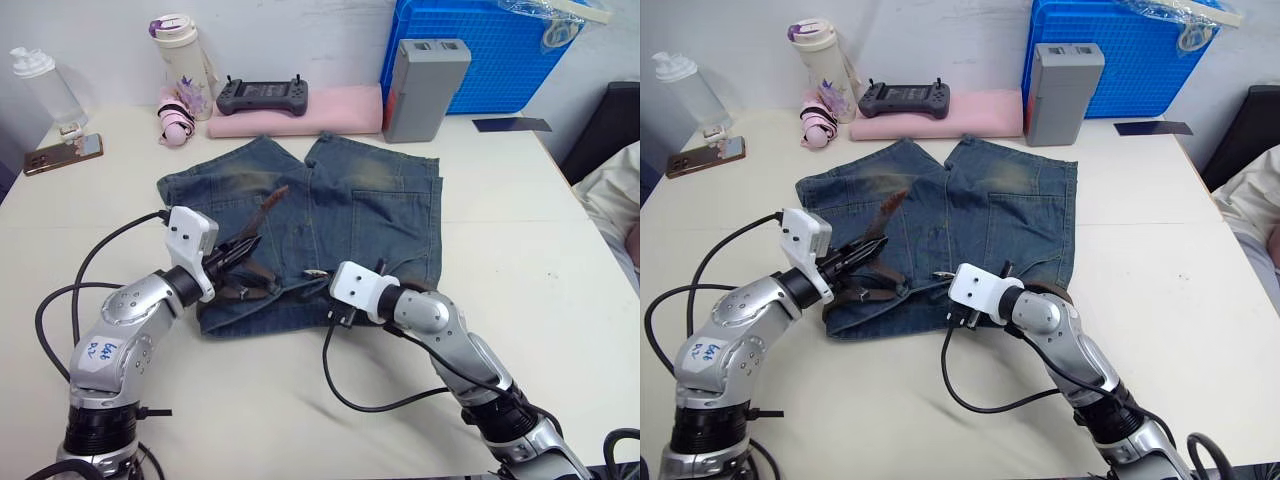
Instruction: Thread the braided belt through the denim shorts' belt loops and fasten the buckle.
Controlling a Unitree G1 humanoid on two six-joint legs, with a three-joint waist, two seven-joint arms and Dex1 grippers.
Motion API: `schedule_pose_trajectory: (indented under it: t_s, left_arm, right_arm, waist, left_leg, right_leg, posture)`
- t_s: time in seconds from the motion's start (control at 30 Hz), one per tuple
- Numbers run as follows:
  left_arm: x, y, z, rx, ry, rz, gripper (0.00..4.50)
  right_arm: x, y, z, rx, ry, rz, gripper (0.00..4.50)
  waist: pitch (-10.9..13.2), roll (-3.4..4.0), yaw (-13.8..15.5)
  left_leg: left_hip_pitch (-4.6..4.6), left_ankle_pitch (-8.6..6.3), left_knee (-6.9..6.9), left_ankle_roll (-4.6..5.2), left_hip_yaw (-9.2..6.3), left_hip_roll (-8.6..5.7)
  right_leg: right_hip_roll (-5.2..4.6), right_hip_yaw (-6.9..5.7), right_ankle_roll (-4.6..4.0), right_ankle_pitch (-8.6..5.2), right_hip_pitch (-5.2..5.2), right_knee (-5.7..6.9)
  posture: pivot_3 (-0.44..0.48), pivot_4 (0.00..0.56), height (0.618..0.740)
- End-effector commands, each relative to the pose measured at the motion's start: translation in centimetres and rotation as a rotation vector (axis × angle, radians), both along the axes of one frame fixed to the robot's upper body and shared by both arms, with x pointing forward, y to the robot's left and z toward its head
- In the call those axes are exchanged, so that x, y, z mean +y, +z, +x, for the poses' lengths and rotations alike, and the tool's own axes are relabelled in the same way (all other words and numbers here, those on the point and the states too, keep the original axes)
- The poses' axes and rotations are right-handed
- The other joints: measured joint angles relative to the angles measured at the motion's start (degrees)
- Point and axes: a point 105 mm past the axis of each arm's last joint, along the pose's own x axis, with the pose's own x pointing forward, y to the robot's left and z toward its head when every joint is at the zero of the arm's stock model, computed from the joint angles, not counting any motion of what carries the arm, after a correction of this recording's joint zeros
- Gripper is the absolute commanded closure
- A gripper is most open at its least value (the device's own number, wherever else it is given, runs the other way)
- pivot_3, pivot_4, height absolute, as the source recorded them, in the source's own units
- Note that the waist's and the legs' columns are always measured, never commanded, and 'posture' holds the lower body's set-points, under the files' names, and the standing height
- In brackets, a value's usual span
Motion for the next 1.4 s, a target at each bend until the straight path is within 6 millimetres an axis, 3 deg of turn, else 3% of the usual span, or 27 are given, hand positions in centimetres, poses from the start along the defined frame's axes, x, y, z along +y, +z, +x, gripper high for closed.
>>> schedule_pose_trajectory:
  t_s: [0.03, 0.4, 0.53, 0.8, 1.1, 1.4]
  left_arm:
    - [-0.8, -1.8, -0.9, 0.037, -0.035, 0.118, 4.50]
    - [-1.8, -3.9, -2.3, 0.200, 0.003, 0.107, 4.50]
    - [-2.2, -4.2, -2.7, 0.233, -0.012, 0.101, 4.50]
    - [-1.9, -4.7, -1.5, 0.338, 0.102, 0.015, 4.50]
    - [-4.5, -4.9, -1.8, 0.383, 0.063, 0.011, 4.50]
    - [-5.7, -5.1, -1.0, 0.403, 0.075, 0.004, 4.50]
  right_arm:
    - [-0.4, 2.9, 0.7, -0.061, -0.063, 0.069, 4.39]
    - [-0.7, 6.1, 0.9, -0.084, -0.213, 0.193, 4.39]
    - [-0.5, 6.2, 0.7, -0.081, -0.222, 0.204, 4.39]
    - [-0.2, 6.3, 0.2, -0.089, -0.220, 0.202, 4.39]
    - [0.2, 6.3, 0.1, -0.119, -0.206, 0.173, 4.39]
    - [0.7, 6.1, -0.2, -0.167, -0.167, 0.108, 4.39]
  waist:
    - [0.0, 0.00, 0.0]
    - [0.0, 0.00, 0.0]
    - [0.0, 0.00, 0.0]
    - [0.0, -0.01, 0.0]
    - [0.0, -0.01, 0.1]
    - [0.0, -0.02, 0.3]
  left_leg:
    - [0.00, 0.00, 0.00, 0.00, 0.00, 0.00]
    - [-0.11, -0.01, -0.03, 0.01, -0.01, 0.00]
    - [-0.11, -0.01, -0.03, 0.01, 0.01, 0.00]
    - [-0.12, -0.01, -0.04, 0.02, 0.01, -0.02]
    - [-0.11, -0.01, -0.04, 0.02, 0.01, -0.03]
    - [-0.09, -0.01, -0.03, 0.02, 0.01, -0.05]
  right_leg:
    - [-0.01, 0.01, 0.00, 0.00, -0.01, 0.00]
    - [-0.02, 0.01, 0.00, 0.00, -0.13, 0.01]
    - [-0.01, 0.02, 0.00, 0.00, -0.14, 0.01]
    - [0.00, 0.02, 0.00, 0.00, -0.14, 0.01]
    - [0.00, 0.03, 0.00, 0.00, -0.13, 0.02]
    - [-0.01, 0.03, 0.00, 0.00, -0.12, 0.02]
  posture:
    - [0.000, 0.150, 0.712]
    - [0.000, 0.150, 0.712]
    - [0.000, 0.150, 0.712]
    - [0.000, 0.150, 0.712]
    - [0.000, 0.150, 0.712]
    - [0.000, 0.150, 0.712]
